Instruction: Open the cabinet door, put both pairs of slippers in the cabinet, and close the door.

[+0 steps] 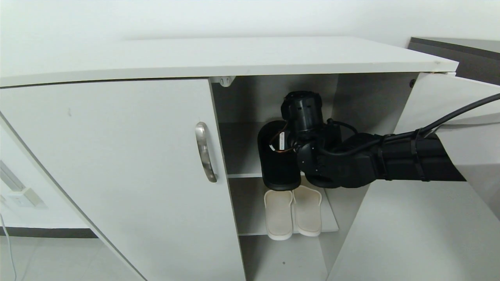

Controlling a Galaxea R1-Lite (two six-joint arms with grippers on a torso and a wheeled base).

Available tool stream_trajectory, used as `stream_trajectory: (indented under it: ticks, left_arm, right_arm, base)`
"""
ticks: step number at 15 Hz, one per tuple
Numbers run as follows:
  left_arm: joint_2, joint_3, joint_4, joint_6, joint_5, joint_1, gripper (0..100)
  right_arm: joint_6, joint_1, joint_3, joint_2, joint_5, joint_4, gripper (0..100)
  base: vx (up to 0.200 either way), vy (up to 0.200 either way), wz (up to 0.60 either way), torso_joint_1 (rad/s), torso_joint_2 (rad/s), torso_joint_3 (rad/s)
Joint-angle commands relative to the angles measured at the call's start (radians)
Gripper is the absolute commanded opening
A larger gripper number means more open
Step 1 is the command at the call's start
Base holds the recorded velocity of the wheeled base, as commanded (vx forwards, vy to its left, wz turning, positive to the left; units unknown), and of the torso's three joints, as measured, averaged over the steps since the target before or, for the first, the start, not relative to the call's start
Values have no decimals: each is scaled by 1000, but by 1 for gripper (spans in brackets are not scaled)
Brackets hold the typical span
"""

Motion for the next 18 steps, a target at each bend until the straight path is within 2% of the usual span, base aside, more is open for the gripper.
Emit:
stream_trajectory:
  ticks: [1,5,13,18]
  left_arm:
    - [1,0,0,0,0,0,0]
    - [1,0,0,-2,0,0,0]
    - [1,0,0,-2,0,0,0]
    - [1,0,0,0,0,0,0]
  right_arm:
    - [1,5,20,-7,0,-1,100]
    - [1,20,56,-39,-2,-1,100]
    - [1,87,247,-185,-20,-63,100]
    - [8,178,446,-333,-8,-109,100]
  base:
    - [0,0,0,0,0,0]
    - [0,0,0,0,0,0]
    - [0,0,0,0,0,0]
    - [0,0,0,0,0,0]
